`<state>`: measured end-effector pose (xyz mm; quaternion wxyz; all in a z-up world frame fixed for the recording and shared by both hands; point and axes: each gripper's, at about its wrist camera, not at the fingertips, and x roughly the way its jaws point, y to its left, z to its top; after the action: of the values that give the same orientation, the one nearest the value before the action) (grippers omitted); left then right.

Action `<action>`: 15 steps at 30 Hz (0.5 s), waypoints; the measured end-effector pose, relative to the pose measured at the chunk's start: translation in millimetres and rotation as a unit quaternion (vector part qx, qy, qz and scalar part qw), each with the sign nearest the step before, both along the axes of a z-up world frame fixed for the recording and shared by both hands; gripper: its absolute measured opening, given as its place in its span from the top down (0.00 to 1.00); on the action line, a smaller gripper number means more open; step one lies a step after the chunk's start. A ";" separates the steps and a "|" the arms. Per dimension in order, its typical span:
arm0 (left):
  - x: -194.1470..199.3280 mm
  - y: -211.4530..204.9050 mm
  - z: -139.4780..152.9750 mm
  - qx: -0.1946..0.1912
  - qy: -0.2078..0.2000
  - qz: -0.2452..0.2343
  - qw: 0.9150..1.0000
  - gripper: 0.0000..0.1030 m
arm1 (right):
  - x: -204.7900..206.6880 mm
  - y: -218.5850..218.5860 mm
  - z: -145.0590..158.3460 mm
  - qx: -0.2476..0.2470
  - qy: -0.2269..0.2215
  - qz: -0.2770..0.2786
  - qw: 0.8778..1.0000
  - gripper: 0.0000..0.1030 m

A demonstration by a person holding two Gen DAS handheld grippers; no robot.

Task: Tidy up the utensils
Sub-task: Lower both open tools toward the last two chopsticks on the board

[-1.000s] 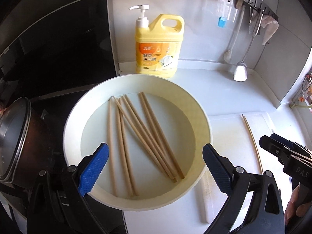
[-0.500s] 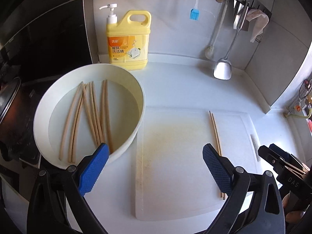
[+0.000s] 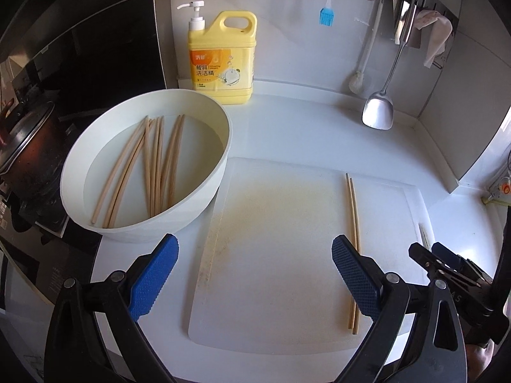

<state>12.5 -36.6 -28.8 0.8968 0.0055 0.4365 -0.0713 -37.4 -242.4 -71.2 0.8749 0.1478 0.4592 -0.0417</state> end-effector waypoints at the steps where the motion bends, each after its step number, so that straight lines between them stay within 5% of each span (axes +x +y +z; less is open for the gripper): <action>1: 1.6 -2.3 -2.4 0.008 -0.003 -0.002 1.000 0.07 | 3.3 1.8 -3.1 -0.006 0.004 -0.003 1.000 0.36; 15: 9.3 -5.1 -35.7 -0.025 -0.023 -0.017 0.999 0.07 | 23.6 28.7 -29.6 -0.032 -0.032 0.004 0.999 0.36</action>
<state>21.8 -41.6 -64.5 0.9050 -0.0075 0.4142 -0.0973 -13.8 -213.8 -100.7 0.8936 0.1189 0.4301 -0.0481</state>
